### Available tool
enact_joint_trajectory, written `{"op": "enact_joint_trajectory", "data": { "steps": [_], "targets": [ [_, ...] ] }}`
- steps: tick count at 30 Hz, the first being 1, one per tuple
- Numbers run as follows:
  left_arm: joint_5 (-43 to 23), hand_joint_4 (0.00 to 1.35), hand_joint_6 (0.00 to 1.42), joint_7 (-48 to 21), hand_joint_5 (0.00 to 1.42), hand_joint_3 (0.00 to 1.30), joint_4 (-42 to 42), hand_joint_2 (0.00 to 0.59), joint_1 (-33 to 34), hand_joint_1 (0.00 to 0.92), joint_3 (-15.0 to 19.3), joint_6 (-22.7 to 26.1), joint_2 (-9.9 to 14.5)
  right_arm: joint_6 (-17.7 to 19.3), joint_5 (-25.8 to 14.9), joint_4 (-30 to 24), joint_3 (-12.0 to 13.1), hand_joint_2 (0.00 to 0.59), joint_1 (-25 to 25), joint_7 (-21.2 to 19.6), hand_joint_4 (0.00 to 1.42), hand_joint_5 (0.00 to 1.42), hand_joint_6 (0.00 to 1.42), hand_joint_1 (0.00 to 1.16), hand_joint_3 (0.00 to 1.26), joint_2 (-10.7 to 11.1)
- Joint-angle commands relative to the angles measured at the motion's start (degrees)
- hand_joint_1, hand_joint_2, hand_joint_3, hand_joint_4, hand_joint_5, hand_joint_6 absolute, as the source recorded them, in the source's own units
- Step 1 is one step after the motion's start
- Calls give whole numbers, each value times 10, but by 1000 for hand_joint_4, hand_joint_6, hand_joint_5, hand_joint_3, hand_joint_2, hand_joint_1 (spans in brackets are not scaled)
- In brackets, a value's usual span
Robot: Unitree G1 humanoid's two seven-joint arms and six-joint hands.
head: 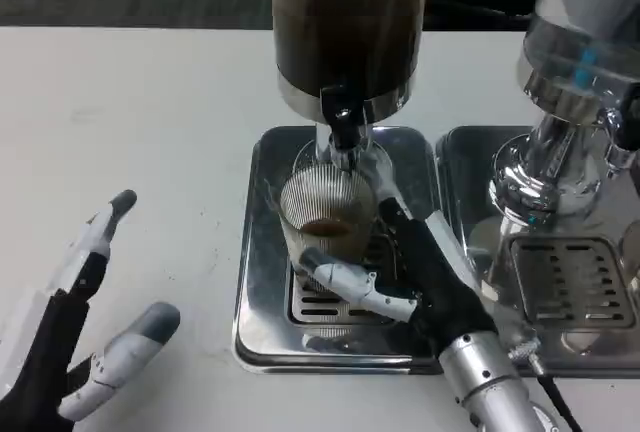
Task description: Grasp the cup under the faucet to collect the drink, then remove the cup.
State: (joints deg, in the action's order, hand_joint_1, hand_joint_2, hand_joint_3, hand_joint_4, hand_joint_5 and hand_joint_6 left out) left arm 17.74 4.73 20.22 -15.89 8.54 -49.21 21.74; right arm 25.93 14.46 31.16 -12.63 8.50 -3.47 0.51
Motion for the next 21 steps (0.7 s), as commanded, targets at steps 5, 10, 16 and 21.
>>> {"op": "enact_joint_trajectory", "data": {
  "steps": [5, 10, 16, 21],
  "targets": [
    [1, 0, 0, 3, 0, 24, 7, 114, -10, 0, 0, 5, 7, 2, 4, 19, -7, 196, 11, 0, 0, 0, 0, 703, 0, -10],
    [19, 0, 0, 5, 0, 24, 10, 117, -12, 0, -7, 9, 9, 3, 1, 26, -6, 198, 16, 0, 0, 0, 0, 708, 0, -12],
    [17, 0, 0, 7, 0, 32, 11, 120, -16, 0, -8, 14, 7, 8, 1, 30, -9, 187, 13, 2, 0, 0, 77, 748, 0, -16],
    [13, 0, 0, 7, 0, 34, 13, 122, -17, 0, -9, 16, 5, 9, 4, 27, -12, 179, 13, 2, 1, 22, 145, 780, 0, -15]
  ]
}}
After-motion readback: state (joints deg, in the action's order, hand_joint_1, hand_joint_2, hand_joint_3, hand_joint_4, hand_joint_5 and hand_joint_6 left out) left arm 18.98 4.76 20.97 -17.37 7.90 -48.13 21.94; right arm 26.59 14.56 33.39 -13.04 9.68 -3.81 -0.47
